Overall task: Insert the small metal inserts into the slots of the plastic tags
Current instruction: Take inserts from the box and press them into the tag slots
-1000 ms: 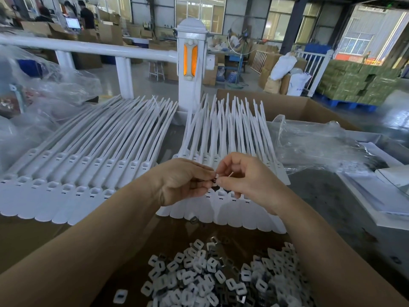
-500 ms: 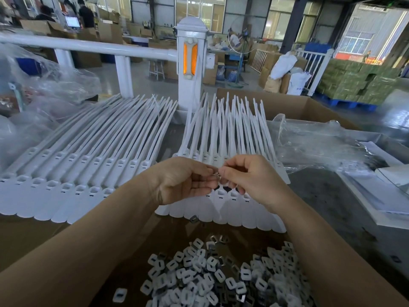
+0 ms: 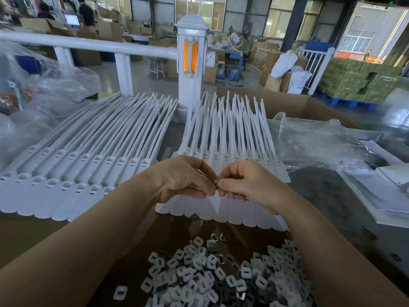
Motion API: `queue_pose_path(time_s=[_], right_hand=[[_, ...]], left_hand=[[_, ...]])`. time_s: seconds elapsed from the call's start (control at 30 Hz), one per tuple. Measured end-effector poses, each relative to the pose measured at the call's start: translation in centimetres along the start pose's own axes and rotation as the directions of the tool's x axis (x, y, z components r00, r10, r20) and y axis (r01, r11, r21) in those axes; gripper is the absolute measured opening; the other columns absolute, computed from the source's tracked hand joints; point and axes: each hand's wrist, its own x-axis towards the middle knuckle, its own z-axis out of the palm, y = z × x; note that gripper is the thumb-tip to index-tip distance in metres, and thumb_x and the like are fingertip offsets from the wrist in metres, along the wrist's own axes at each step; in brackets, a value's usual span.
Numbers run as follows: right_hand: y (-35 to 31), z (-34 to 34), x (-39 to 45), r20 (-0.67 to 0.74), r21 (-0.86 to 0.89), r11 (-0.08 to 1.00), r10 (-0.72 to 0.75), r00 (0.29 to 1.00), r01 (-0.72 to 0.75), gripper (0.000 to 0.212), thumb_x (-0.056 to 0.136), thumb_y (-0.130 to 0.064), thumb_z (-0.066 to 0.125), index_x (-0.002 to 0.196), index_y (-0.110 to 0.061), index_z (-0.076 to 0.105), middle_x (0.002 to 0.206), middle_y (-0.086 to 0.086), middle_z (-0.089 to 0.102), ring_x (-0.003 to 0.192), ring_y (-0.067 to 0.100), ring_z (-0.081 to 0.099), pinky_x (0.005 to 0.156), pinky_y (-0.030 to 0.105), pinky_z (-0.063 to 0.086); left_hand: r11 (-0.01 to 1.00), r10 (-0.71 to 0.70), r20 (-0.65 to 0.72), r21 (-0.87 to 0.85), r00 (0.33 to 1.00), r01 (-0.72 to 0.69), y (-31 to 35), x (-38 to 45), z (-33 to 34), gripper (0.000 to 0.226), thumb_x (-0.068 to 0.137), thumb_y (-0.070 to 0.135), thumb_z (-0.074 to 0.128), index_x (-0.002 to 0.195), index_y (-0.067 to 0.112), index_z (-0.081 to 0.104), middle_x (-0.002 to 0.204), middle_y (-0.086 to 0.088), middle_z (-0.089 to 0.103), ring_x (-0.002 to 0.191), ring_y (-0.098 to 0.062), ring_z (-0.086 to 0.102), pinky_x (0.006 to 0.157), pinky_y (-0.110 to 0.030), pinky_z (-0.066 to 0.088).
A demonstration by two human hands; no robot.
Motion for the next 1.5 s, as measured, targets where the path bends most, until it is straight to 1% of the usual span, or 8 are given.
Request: queue_pose_path(time_s=[0.2,0.4,0.6,0.73,1.0,1.13,1.27,1.5], right_hand=[[0.0,-0.1,0.0,-0.045,-0.041,0.999,-0.031,0.999,0.029,0.009,0.092,-0.016,0.066,0.086,-0.018,0.071,0.07,-0.005,0.072,0.06,0.002,0.059,0.051,0.015,0.045],[-0.1,0.0,-0.1,-0.087,-0.12,0.985,-0.134,0.987,0.123,0.007,0.089,-0.016,0.072,0.088,-0.022,0.071,0.067,-0.018,0.066,0.059,-0.005,0.059,0.053,0.009,0.043],[-0.5,0.3,0.2,-0.062,-0.294,0.94,-0.197,0.978,0.171,0.018,0.082,-0.018,0.081,0.087,-0.031,0.069,0.081,-0.01,0.069,0.065,-0.007,0.061,0.06,0.009,0.045],[-0.7,0.4,0.2,-0.065,-0.372,0.911,-0.218,0.974,0.179,0.024,0.082,-0.019,0.08,0.083,-0.038,0.065,0.077,-0.012,0.068,0.068,-0.009,0.062,0.06,0.007,0.044],[-0.4,0.0,0.0,-0.09,-0.171,0.971,-0.186,0.978,0.169,0.011,0.083,-0.016,0.08,0.089,-0.024,0.074,0.08,-0.004,0.074,0.074,0.006,0.069,0.068,0.018,0.056],[-0.4,-0.3,0.0,-0.114,-0.111,0.981,-0.169,0.979,0.157,0.011,0.083,-0.018,0.08,0.089,-0.024,0.074,0.08,-0.005,0.075,0.07,0.003,0.069,0.062,0.014,0.052],[-0.5,-0.2,-0.1,-0.113,-0.092,0.986,-0.147,0.983,0.137,0.01,0.085,-0.015,0.078,0.085,-0.023,0.072,0.074,-0.009,0.073,0.062,-0.001,0.064,0.055,0.01,0.046],[-0.1,-0.9,0.2,-0.204,-0.092,0.996,-0.006,0.979,-0.013,0.008,0.087,-0.013,0.074,0.082,-0.019,0.073,0.063,-0.009,0.069,0.048,-0.001,0.057,0.049,0.015,0.047]], left_hand=[[0.99,-0.06,0.114,-0.12,0.992,0.073,0.0,0.0,-0.2,0.02,0.079,0.0,0.073,0.099,0.005,0.069,0.097,-0.015,0.075,0.082,-0.017,0.074,0.07,-0.024,0.059],[0.992,-0.076,0.032,-0.1,0.997,0.079,-0.2,0.3,-0.3,0.021,0.082,-0.003,0.071,0.102,0.003,0.067,0.096,-0.017,0.076,0.08,-0.019,0.075,0.062,-0.023,0.058],[0.996,-0.061,-0.002,-0.058,0.998,0.061,-0.2,0.4,-0.3,0.02,0.083,-0.003,0.071,0.102,0.001,0.068,0.092,-0.017,0.076,0.078,-0.017,0.075,0.059,-0.021,0.057],[0.998,-0.054,-0.013,-0.044,0.998,0.053,-0.1,0.4,-0.2,0.018,0.083,-0.004,0.07,0.1,0.002,0.069,0.09,-0.016,0.076,0.077,-0.017,0.075,0.059,-0.021,0.057],[0.97,-0.09,0.11,-0.217,0.99,0.112,0.0,0.3,-0.6,0.022,0.092,-0.005,0.054,0.107,-0.003,0.07,0.102,-0.019,0.074,0.083,-0.019,0.074,0.069,-0.024,0.06],[0.968,-0.081,0.125,-0.228,0.989,0.109,0.1,0.2,-0.7,0.023,0.088,-0.003,0.061,0.109,-0.002,0.07,0.102,-0.017,0.074,0.084,-0.017,0.074,0.069,-0.023,0.06],[0.974,-0.073,0.072,-0.208,0.995,0.086,0.0,0.2,-0.6,0.031,0.075,-0.001,0.072,0.106,-0.001,0.071,0.101,-0.019,0.074,0.079,-0.016,0.074,0.062,-0.022,0.059],[1.0,-0.002,-0.12,-0.001,0.993,0.002,0.0,0.4,-0.4,0.013,0.083,-0.002,0.071,0.092,0.005,0.076,0.089,-0.013,0.077,0.077,-0.017,0.075,0.062,-0.022,0.058]])
